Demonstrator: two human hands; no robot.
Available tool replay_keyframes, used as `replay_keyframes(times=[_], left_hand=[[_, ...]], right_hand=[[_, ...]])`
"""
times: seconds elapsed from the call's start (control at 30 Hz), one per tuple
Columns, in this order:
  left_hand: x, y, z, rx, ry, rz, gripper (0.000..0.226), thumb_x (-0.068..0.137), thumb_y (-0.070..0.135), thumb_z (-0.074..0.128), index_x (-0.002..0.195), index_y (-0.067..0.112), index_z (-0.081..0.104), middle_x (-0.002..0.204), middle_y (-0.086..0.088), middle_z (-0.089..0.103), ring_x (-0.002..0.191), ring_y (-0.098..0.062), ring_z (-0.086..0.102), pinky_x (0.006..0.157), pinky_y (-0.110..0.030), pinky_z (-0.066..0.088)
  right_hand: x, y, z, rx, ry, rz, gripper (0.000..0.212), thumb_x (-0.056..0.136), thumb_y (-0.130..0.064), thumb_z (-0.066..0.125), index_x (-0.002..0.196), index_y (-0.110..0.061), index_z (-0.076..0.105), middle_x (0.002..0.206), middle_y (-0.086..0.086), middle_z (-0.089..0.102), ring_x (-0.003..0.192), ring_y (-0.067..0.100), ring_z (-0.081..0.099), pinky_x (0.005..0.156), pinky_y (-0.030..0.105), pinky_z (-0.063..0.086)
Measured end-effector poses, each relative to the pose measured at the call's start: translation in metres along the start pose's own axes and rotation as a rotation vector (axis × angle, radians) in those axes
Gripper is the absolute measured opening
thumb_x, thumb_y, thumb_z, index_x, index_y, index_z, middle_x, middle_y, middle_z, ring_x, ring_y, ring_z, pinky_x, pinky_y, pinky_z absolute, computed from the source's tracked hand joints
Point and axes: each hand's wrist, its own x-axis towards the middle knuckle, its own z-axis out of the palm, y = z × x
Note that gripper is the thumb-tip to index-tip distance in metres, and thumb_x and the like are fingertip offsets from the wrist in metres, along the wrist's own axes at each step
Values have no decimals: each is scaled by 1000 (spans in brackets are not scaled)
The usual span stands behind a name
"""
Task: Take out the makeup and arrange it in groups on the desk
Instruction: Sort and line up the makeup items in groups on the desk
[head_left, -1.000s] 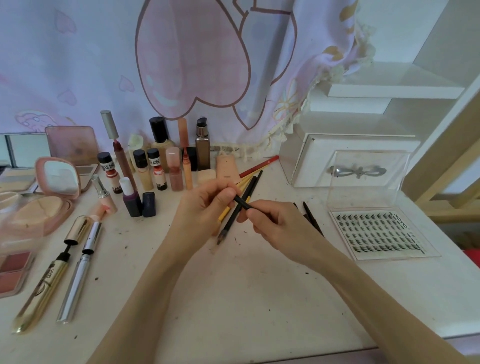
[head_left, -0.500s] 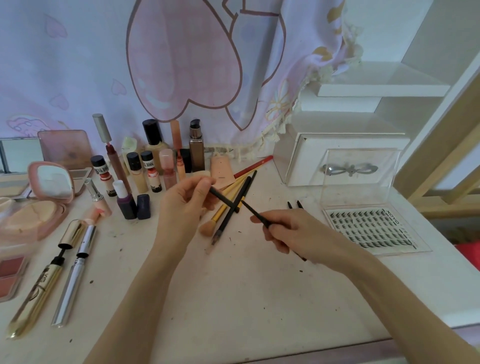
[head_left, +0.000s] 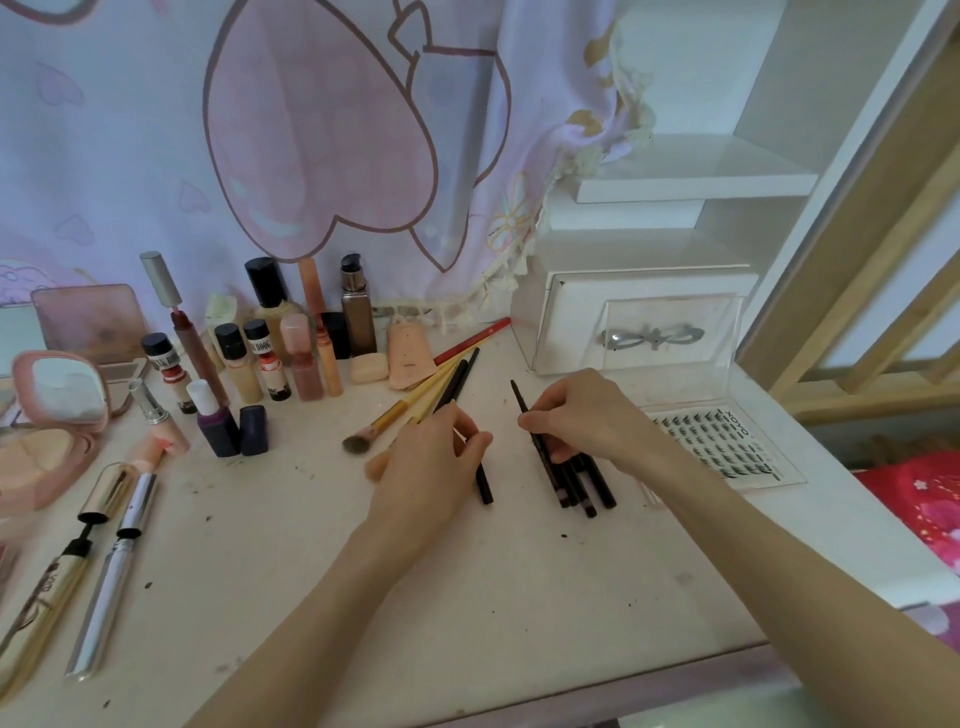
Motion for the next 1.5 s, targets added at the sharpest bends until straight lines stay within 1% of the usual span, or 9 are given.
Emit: replay_keyframes(times=[0.13,0.23,0.5,0.67,0.77,0.9,1.07,1.2,1.5], left_hand=[[-1,5,1,40,56,-13,20,91,40,52,103,24,54,74,12,52,66,-1,48,68,-25,45],[0,11,6,62,58,-7,25,91,41,52,109,23,51,74,13,50,61,1,44,50,-14,27],[-2,3,11,-73,16,31,22,91,35,54,110,24,50,81,12,56,72,0,52,56,-9,32],[-9,0,12,-65,-79,164,23,89,28,57,112,24,57,93,14,55,78,3,50,64,-6,38],[-12,1,15,-4,-58,220,25,89,29,57,114,25,57,104,11,54,77,2,47,63,-7,36],[-11,2,18,18,-53,234,29,88,32,58,116,25,58,100,12,52,83,0,46,65,-6,34],[-8,5,21,21,-68,235,30,89,35,56,117,24,59,97,11,51,90,-5,47,77,-14,35],[-7,6,22,28,-101,270,30,91,33,53,120,25,57,106,8,56,96,-6,47,81,-16,35],[-9,4,27,105,-93,388,34,91,38,51,124,28,54,123,13,54,109,-3,34,78,-9,19]], right_hand=[[2,0,7,-127,6,-23,20,84,-24,67,90,-5,70,72,8,69,55,13,60,59,21,51],[3,2,10,-175,22,-41,21,82,-26,68,93,-8,70,75,4,66,65,13,62,65,24,52],[-14,19,-8,-264,96,-218,23,92,-18,56,110,-17,68,111,-1,67,100,10,57,85,14,38],[-29,42,-16,-548,-4,-439,32,91,-29,56,123,-25,60,128,-12,56,128,10,35,108,32,26],[-33,48,-15,-642,-50,-489,39,91,-34,55,129,-28,55,139,-18,45,138,5,19,116,32,11],[-30,52,-12,-713,-99,-503,43,94,-36,49,136,-27,47,148,-17,33,142,6,6,117,35,-3],[-19,54,-8,-717,-52,-528,43,95,-35,47,136,-24,46,148,-8,36,143,10,9,117,32,-1],[-16,56,-6,-636,-22,-534,43,95,-33,49,136,-21,47,146,-6,38,141,9,14,112,20,7],[-22,58,-5,-550,-23,-488,43,96,-29,47,138,-22,44,148,-8,36,134,8,32,109,21,22]])
